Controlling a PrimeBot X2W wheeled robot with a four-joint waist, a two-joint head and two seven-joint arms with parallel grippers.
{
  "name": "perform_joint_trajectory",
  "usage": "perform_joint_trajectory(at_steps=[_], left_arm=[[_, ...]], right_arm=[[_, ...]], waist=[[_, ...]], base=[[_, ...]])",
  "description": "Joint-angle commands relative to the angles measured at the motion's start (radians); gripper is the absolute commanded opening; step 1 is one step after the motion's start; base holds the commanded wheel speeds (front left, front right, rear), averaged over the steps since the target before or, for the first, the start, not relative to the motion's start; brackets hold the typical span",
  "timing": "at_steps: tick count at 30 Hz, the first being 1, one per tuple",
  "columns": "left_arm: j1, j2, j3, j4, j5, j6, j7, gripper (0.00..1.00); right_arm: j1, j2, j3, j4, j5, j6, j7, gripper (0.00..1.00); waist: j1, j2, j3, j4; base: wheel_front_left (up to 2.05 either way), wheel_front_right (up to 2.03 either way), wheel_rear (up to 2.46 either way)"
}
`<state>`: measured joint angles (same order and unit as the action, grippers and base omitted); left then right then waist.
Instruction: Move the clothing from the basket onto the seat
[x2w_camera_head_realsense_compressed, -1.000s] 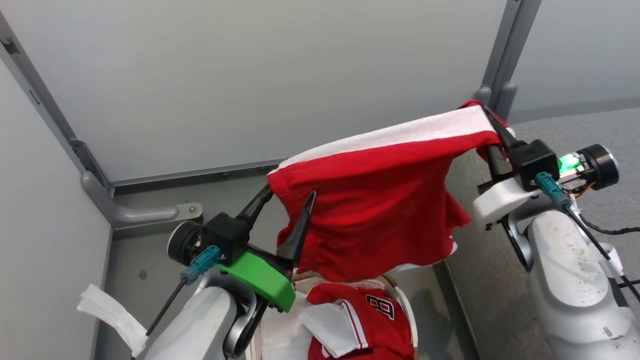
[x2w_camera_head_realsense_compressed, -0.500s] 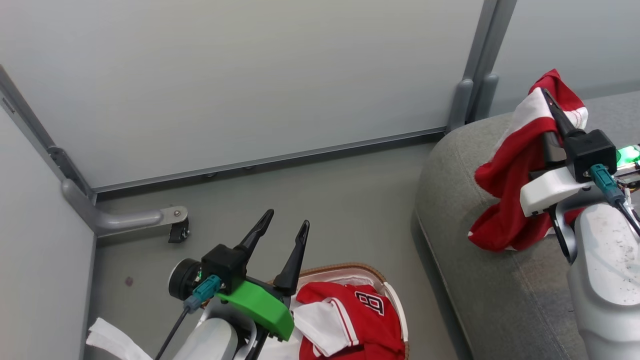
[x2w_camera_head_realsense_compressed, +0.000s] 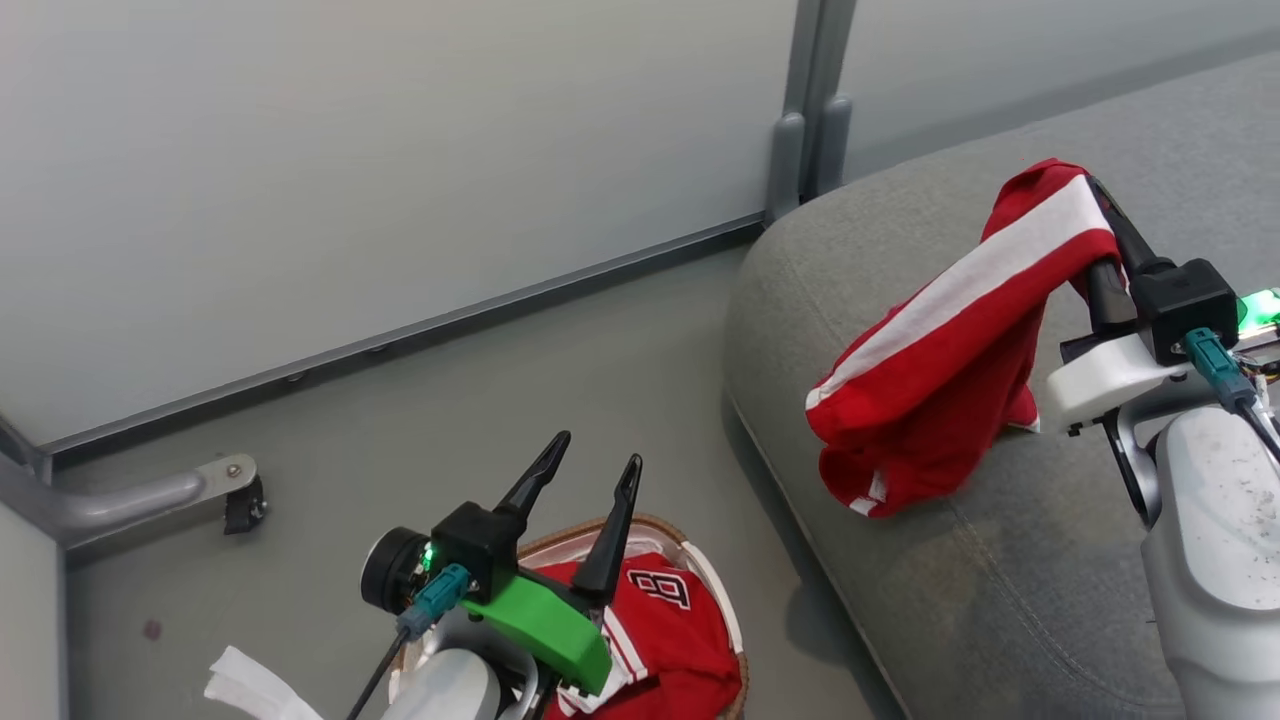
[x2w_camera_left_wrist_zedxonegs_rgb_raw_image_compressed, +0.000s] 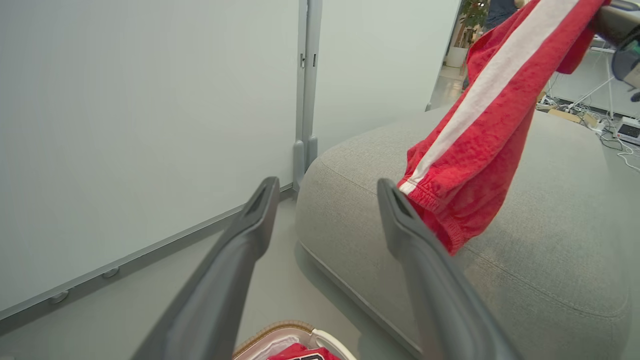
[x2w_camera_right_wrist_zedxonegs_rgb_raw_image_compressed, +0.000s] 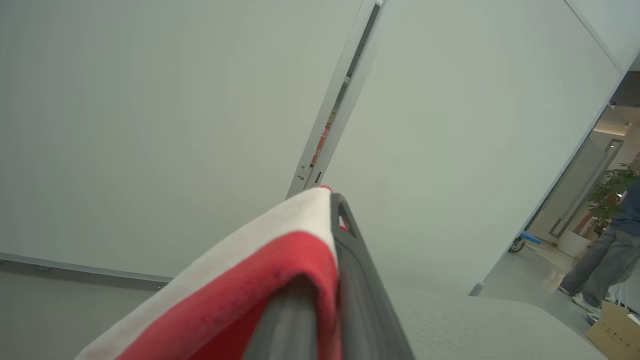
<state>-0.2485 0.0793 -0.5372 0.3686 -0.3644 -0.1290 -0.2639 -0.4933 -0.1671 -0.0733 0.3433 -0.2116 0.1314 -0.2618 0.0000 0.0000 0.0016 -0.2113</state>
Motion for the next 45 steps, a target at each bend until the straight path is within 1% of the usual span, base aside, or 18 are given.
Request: perform_joint_trajectory(at_steps=[1, 6, 10, 14, 19, 23, 26, 32, 35, 37, 40, 43, 45], left_arm=[[-0.013, -0.001, -0.004, 0.0, 0.01, -0.002, -0.001, 1.0], [-0.037, -0.002, -0.022, 0.004, 0.02, -0.003, -0.001, 1.0], [-0.057, 0.006, -0.031, 0.004, 0.023, -0.003, -0.001, 1.0], [-0.082, 0.01, -0.05, -0.003, 0.025, -0.003, -0.001, 1.0], [-0.131, 0.018, -0.062, -0.014, 0.032, -0.003, -0.001, 1.0], [-0.179, 0.023, -0.072, -0.029, 0.019, -0.003, -0.001, 1.0], [-0.213, 0.031, -0.082, -0.04, 0.023, -0.003, -0.001, 1.0], [-0.277, 0.041, -0.097, -0.07, 0.034, -0.003, -0.001, 1.0], [-0.3, 0.041, -0.102, -0.077, 0.042, -0.003, -0.001, 1.0], [-0.308, 0.041, -0.104, -0.077, 0.044, -0.003, -0.001, 1.0], [-0.314, 0.044, -0.108, -0.074, 0.049, -0.003, -0.001, 1.0], [-0.316, 0.053, -0.097, -0.072, 0.05, -0.003, -0.001, 1.0], [-0.311, 0.057, -0.088, -0.071, 0.052, -0.003, -0.001, 1.0]], right_arm=[[-0.009, -0.007, -0.006, -0.004, 0.006, -0.001, -0.005, 0.0], [-0.015, -0.008, -0.025, -0.013, 0.013, -0.001, -0.005, 0.0], [-0.024, 0.006, -0.055, -0.024, 0.02, -0.001, -0.005, 0.0], [-0.042, 0.024, -0.09, -0.03, 0.026, -0.001, -0.005, 0.0], [-0.132, 0.015, -0.146, -0.034, 0.029, -0.001, -0.005, 0.0], [-0.259, -0.022, -0.161, -0.019, 0.016, -0.001, -0.005, 0.0], [-0.377, -0.066, -0.163, 0.002, 0.009, -0.001, -0.005, 0.0], [-0.596, -0.16, -0.186, 0.062, -0.02, -0.001, -0.005, 0.0], [-0.669, -0.199, -0.222, 0.087, -0.028, -0.001, -0.005, 0.0], [-0.69, -0.216, -0.261, 0.106, -0.034, -0.001, -0.004, 0.0], [-0.669, -0.231, -0.306, 0.142, -0.055, -0.001, -0.004, 0.0], [-0.608, -0.23, -0.341, 0.18, -0.068, -0.001, -0.004, 0.0], [-0.558, -0.218, -0.353, 0.201, -0.074, -0.001, -0.004, 0.0]], waist=[[0.0, 0.0, 0.044, -0.076], [0.0, 0.0, 0.086, -0.12], [0.0, 0.0, 0.117, -0.131], [0.0, 0.0, 0.167, -0.114], [0.0, 0.0, 0.256, -0.071], [0.0, 0.0, 0.343, -0.03], [0.0, 0.0, 0.413, -0.001], [0.0, 0.0, 0.527, 0.033], [0.0, 0.0, 0.565, 0.045], [0.0, 0.0, 0.582, 0.049], [0.0, 0.0, 0.603, 0.052], [0.0, 0.0, 0.616, 0.049], [0.0, 0.0, 0.622, 0.045]], base=[[0.0, 0.0, 0.0], [0.0, 0.0, 0.0], [0.0, 0.0, 0.0], [0.0, 0.0, 0.0], [0.0, 0.0, 0.0], [0.0, 0.0, 0.0], [0.0, 0.0, 0.0], [0.0, 0.0, 0.0], [0.0, 0.0, 0.0], [0.0, 0.0, 0.0], [0.0, 0.0, 0.0], [0.0, 0.0, 0.0], [0.0, 0.0, 0.0]])
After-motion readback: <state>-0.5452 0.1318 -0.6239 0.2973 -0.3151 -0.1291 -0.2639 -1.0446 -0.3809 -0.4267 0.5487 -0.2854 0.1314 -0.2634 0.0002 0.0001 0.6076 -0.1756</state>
